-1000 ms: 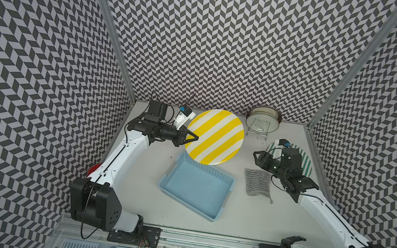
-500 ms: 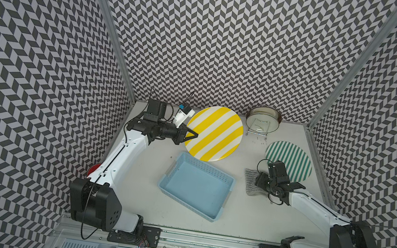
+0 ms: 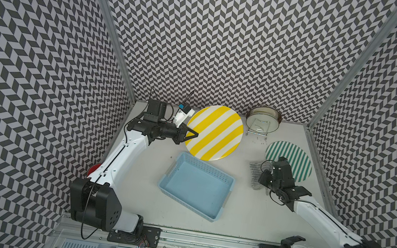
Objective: Wipe the wet plate dry
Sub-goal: Pick up the towel at the center of the board, then wipe the plate with towel.
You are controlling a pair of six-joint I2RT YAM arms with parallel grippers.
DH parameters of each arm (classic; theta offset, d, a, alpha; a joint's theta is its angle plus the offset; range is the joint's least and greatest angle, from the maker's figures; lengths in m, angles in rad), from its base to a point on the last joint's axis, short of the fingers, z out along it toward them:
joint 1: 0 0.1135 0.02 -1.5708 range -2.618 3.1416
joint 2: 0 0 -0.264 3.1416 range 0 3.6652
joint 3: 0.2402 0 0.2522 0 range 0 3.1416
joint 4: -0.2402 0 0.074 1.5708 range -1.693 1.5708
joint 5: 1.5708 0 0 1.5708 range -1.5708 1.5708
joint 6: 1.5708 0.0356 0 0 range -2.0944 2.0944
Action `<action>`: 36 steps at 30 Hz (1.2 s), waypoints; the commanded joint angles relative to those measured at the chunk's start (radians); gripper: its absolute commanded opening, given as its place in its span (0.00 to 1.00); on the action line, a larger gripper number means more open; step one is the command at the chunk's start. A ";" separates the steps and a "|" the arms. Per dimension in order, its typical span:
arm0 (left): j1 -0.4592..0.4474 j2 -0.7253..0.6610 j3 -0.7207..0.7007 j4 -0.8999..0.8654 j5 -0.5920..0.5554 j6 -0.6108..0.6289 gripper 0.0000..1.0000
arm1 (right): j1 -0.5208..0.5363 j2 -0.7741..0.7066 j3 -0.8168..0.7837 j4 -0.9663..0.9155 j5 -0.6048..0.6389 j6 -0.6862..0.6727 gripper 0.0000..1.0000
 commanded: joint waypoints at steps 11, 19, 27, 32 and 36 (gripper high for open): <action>-0.027 -0.054 -0.138 0.267 0.117 -0.210 0.00 | 0.137 -0.132 0.254 0.458 -0.241 -0.101 0.00; -0.040 -0.040 -0.138 0.279 0.149 -0.224 0.00 | 0.410 0.347 0.725 0.223 0.134 -0.217 0.00; -0.056 -0.039 -0.135 0.266 0.149 -0.208 0.00 | 0.519 0.627 0.921 0.211 0.274 -0.215 0.00; -0.062 -0.055 -0.142 0.267 0.143 -0.203 0.00 | 0.505 0.655 0.925 0.131 0.440 -0.116 0.00; -0.062 -0.068 -0.152 0.277 0.140 -0.204 0.00 | 0.447 0.580 0.816 0.130 0.468 -0.064 0.00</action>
